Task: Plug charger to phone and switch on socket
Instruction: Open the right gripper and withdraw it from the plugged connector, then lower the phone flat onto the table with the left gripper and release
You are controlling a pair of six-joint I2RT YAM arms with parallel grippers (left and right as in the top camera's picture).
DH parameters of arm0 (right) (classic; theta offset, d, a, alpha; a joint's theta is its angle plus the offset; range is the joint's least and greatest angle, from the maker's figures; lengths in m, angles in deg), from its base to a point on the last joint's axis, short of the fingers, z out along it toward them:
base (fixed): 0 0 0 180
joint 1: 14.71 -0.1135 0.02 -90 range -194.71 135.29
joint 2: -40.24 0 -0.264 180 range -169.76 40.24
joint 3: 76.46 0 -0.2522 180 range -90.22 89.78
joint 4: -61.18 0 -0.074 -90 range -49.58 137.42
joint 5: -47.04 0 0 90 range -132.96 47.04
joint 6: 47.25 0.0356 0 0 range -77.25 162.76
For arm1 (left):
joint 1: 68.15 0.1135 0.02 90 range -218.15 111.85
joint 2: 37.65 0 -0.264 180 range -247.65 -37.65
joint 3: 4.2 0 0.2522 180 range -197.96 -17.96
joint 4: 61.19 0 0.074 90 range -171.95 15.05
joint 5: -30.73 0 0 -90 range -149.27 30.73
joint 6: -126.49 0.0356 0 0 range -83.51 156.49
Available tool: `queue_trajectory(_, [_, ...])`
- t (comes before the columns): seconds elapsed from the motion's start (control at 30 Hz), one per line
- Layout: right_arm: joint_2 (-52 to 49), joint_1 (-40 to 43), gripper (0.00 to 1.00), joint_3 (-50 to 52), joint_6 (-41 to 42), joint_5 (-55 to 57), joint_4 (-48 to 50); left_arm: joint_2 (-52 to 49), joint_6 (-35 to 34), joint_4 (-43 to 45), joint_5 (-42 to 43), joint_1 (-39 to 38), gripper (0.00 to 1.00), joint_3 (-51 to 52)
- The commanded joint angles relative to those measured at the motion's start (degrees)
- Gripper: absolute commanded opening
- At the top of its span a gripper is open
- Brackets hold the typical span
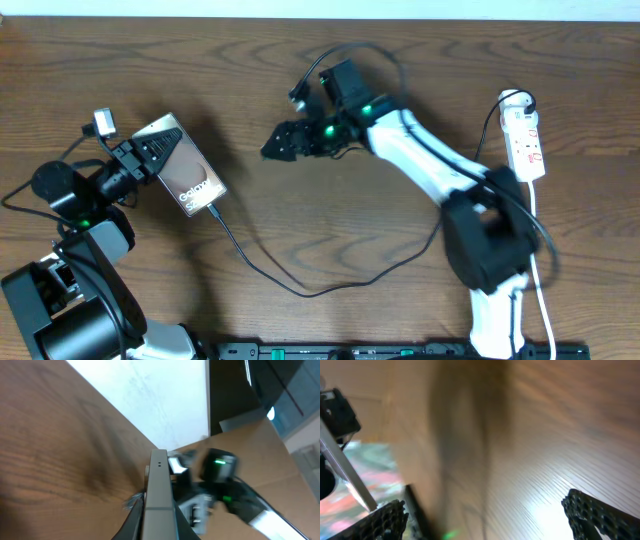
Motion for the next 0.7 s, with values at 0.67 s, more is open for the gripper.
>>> queue_trajectory(0.67, [14.01, 0.15, 0.99, -0.98, -3.06, 33.86, -19.34, 0.52, 28.11, -60.02, -38.49, 0.24, 0.08, 0.17])
